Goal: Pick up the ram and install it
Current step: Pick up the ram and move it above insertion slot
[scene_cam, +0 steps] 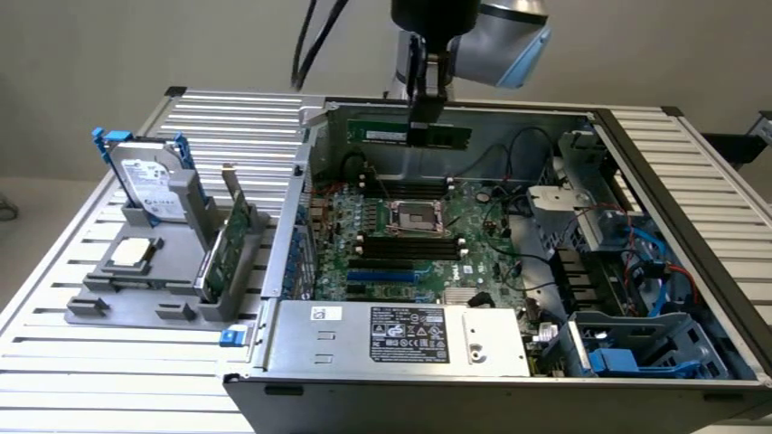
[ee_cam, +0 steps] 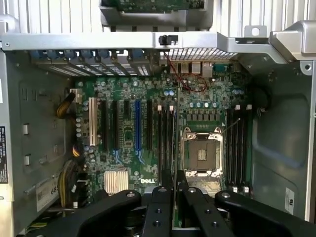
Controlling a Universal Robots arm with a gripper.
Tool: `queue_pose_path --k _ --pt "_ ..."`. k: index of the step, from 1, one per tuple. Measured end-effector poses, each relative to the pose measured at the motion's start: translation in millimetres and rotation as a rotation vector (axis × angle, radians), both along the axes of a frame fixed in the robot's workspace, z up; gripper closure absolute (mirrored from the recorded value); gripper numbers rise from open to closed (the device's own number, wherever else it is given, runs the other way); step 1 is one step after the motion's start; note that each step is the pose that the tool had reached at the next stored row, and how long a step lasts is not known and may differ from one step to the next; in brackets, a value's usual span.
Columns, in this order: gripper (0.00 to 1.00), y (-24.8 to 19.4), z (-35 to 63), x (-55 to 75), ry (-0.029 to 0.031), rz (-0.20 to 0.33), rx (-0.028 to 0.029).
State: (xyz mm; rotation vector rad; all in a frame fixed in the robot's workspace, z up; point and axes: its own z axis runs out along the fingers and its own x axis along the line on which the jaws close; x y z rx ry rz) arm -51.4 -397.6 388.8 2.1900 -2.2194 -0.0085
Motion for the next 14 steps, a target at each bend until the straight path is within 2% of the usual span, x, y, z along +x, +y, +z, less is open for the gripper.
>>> queue_pose_path --k 8,14 --pt "0.85 4.5 -13.4 3.4 0.0015 0.008 -0.0004" --pt "0.85 13.1 -23.6 6.0 0.0015 0.019 -0.0004"
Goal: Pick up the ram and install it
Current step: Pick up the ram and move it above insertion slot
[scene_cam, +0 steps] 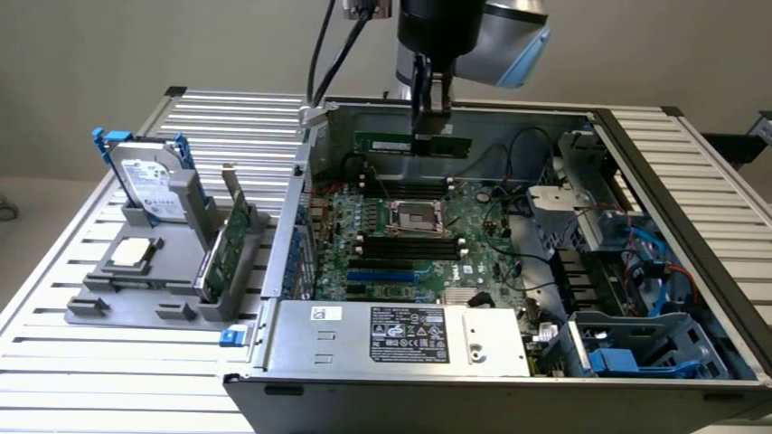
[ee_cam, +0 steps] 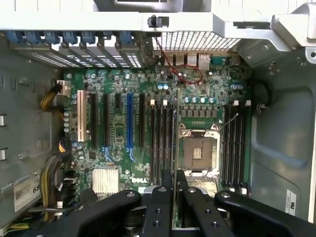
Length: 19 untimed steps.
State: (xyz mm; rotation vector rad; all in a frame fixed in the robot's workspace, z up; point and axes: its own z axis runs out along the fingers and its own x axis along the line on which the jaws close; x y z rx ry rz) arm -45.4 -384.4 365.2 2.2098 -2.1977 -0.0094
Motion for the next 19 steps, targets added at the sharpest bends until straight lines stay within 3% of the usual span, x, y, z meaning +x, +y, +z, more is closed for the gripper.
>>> queue_pose_path --k 4,9,19 --pt "0.85 4.0 -3.7 5.4 -0.0001 0.005 0.0" --pt "0.85 5.9 -6.6 22.1 0.001 0.005 0.0001" --pt "0.85 5.5 -24.6 22.9 0.0013 0.016 0.0001"
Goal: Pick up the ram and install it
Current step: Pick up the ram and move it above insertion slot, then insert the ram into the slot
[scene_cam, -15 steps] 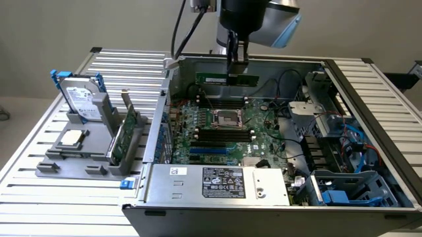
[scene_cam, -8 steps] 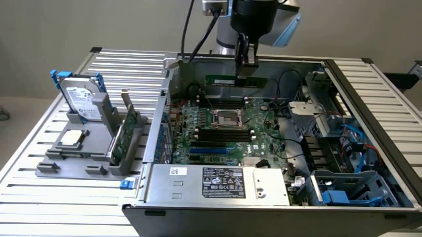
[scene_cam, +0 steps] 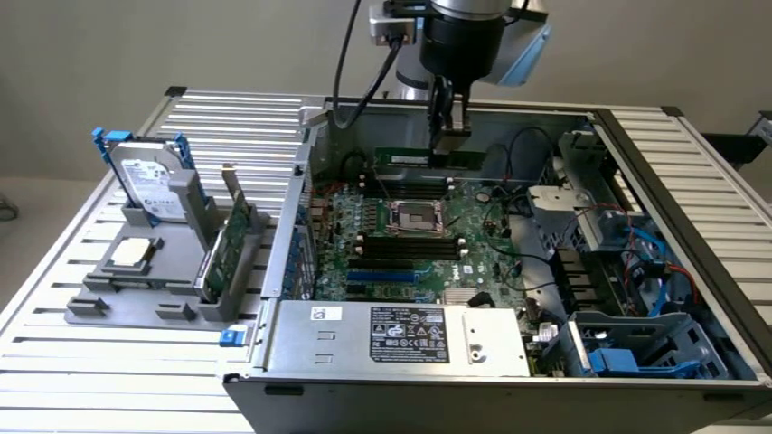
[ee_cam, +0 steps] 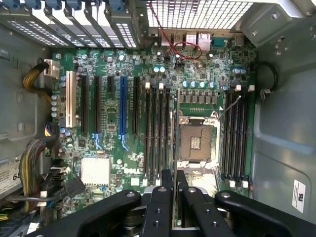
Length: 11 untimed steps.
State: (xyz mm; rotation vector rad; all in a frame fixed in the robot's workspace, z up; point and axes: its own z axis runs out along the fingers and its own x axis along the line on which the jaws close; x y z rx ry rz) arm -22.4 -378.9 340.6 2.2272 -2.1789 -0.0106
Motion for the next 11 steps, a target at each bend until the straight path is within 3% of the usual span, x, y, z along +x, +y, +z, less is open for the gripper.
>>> queue_pose_path --k 4,11 --pt "0.85 -0.5 -5.5 -3.0 0.0 0.001 0.0" --pt "0.85 -0.6 -6.1 -3.8 0.0 0.001 -0.0002"
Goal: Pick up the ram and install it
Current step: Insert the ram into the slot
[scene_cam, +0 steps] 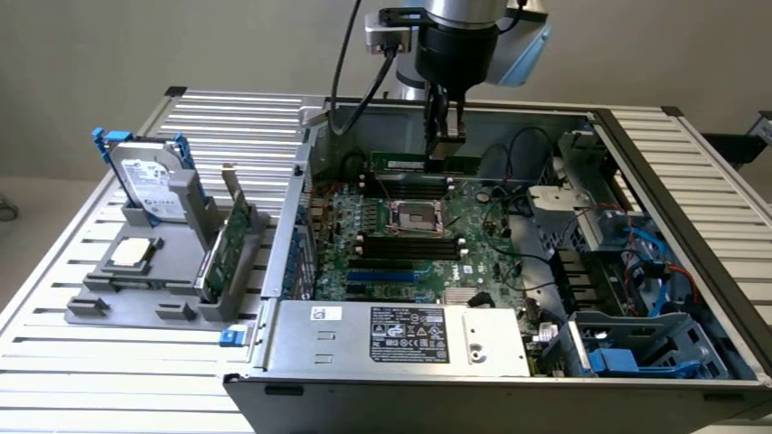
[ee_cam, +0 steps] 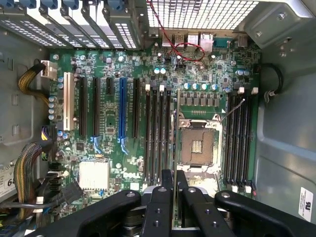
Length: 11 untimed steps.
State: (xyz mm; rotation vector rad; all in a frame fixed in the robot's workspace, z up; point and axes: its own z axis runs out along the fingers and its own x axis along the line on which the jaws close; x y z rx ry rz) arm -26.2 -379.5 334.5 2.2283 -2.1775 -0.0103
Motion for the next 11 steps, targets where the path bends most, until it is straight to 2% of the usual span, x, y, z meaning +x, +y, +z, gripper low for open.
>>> queue_pose_path --k 11 --pt "0.85 0.0 -0.8 -0.7 -0.0001 0.0 0.0001"
